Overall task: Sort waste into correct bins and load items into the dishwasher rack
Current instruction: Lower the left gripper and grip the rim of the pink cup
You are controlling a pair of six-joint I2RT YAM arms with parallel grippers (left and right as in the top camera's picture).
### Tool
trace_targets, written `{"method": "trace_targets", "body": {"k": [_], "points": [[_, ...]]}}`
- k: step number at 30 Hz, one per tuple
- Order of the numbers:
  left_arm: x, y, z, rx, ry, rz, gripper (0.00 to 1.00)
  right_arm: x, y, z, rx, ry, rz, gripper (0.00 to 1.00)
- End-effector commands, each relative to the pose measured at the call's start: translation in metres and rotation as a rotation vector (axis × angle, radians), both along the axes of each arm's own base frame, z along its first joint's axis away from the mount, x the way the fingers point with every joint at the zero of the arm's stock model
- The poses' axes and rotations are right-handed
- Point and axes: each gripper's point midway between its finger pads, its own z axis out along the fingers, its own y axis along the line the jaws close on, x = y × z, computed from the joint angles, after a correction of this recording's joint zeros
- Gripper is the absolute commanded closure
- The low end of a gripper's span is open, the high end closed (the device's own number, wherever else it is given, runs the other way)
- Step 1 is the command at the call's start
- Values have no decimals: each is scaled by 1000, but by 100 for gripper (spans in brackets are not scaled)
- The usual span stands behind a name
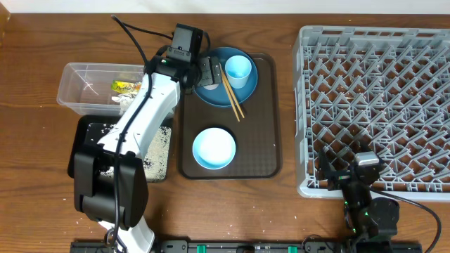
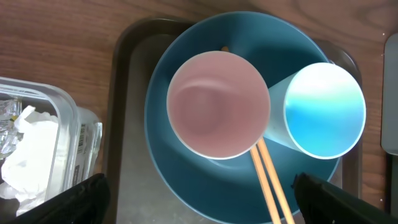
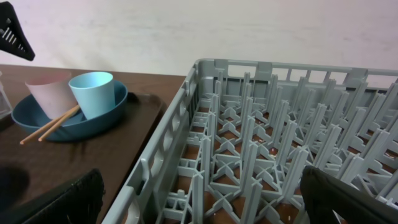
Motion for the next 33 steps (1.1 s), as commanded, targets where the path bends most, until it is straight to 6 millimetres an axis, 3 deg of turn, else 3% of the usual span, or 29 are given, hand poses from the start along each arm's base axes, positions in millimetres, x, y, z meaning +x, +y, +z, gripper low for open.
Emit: {"method": "trace_targets", "body": {"k": [1, 8, 15, 19, 23, 31, 33], "points": [[1, 2, -13, 17, 21, -1, 14, 0, 2, 0, -11, -4, 7, 1], [3, 3, -16, 25, 18, 4, 36, 0, 2, 0, -11, -4, 7, 1], [10, 1, -32, 31, 25, -2, 44, 0, 2, 0, -11, -4, 8, 1], [16, 1, -50, 43, 39, 2, 44, 0, 2, 0, -11, -4, 8, 1], [22, 11, -60, 97, 32, 35, 38, 0, 2, 0, -11, -4, 8, 1], [22, 12, -62, 99, 33, 37, 38, 0, 2, 0, -11, -4, 7, 1], [22, 11, -62, 96, 34, 35, 45, 0, 1, 0, -11, -4, 7, 1]]}}
